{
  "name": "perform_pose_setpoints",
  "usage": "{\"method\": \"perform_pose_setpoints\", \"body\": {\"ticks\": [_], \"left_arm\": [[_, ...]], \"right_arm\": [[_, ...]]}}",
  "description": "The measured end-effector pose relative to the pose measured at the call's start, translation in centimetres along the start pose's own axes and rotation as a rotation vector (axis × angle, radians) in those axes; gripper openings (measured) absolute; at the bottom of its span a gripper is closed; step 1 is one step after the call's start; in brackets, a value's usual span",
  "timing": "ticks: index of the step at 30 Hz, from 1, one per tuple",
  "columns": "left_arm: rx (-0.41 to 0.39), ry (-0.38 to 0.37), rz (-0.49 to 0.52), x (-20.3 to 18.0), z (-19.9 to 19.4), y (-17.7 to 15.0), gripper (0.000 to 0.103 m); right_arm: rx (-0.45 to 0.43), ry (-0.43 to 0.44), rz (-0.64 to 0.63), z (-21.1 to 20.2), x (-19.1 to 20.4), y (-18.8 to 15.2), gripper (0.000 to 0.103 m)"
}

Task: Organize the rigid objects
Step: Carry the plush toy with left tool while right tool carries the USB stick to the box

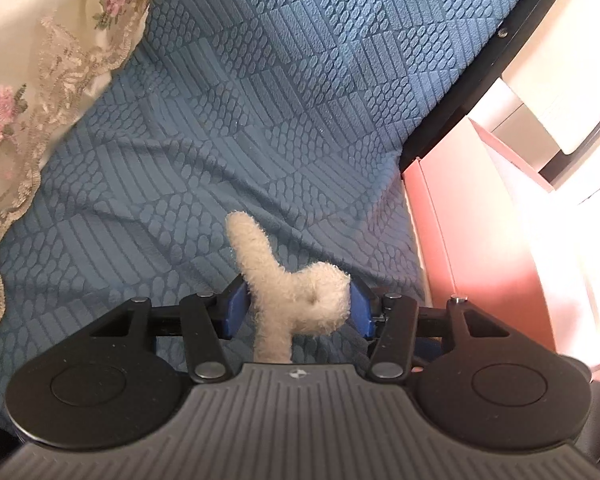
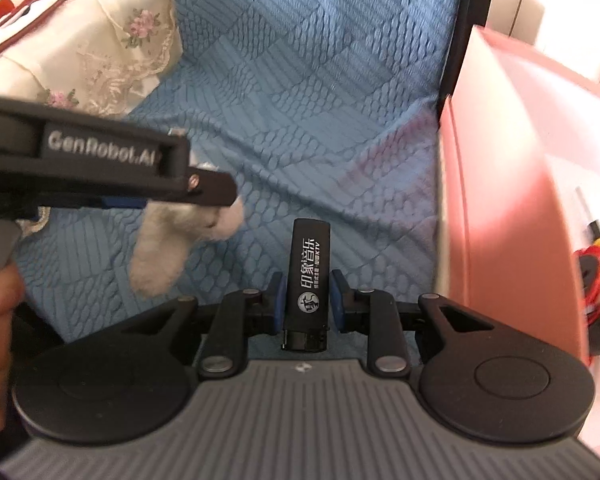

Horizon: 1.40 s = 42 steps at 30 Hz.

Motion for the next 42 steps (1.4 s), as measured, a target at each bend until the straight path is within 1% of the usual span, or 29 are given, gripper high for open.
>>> {"method": "perform_pose_setpoints", "body": {"ticks": [5,7,10,13,18,21,25,29,34,36,42], "left_arm": [[-0.023,-0.019,-0.001,0.1,-1.9,0.6,0.058],[-0.031,-0.035,0.004,-0.1,-2.8,0.8,0.058],[-0.05,-0.046,0.013,-0.5,-4.2,0.8,0.058],[-0.088,-0.075,-0.028,-0.6,-6.2,1.2,0.058],[-0.139,-0.082,-0.018,-1.6,-8.8,2.1,0.058],[-0.162,-0.075,0.007,-2.5,-9.9,1.9,0.058],[-0.173,-0.109,-0.028,-3.6,-11.0,1.5,0.058],[-0.186,-0.13,-0.028,-5.5,-12.1,1.2,0.058],[-0.204,-0.136,0.019,-8.9,-13.4,1.1,0.058],[-0.205,-0.15,0.027,-10.3,-13.8,1.1,0.058],[-0.225,-0.183,0.049,-14.2,-14.6,1.8,0.058]], "right_arm": [[-0.018,-0.001,-0.009,-1.6,0.2,0.7,0.027],[-0.023,0.017,0.011,-2.5,0.4,0.6,0.027],[-0.032,0.022,0.023,-3.3,0.5,0.7,0.027],[-0.055,0.041,0.041,-4.9,0.4,1.2,0.027],[-0.106,0.066,0.029,-8.0,0.5,2.7,0.027],[-0.135,0.078,0.029,-9.7,0.1,3.9,0.027],[-0.169,0.064,0.016,-12.2,-0.8,5.4,0.027],[-0.203,0.048,0.013,-14.8,-1.8,6.4,0.027],[-0.236,0.043,0.027,-17.4,-3.4,7.0,0.027],[-0.254,0.04,0.037,-18.4,-4.2,7.2,0.027],[-0.301,0.018,0.061,-21.1,-6.4,7.8,0.027]]}}
Point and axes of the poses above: each gripper's, at about its wrist camera, not at the fingertips, and z roughly the way its jaws point, x to its left, y to its top, the point moved 6 cm from there along z, roughly the way its jaws point, and after that the axes turned 6 degrees about y, right-handed, at the moved point
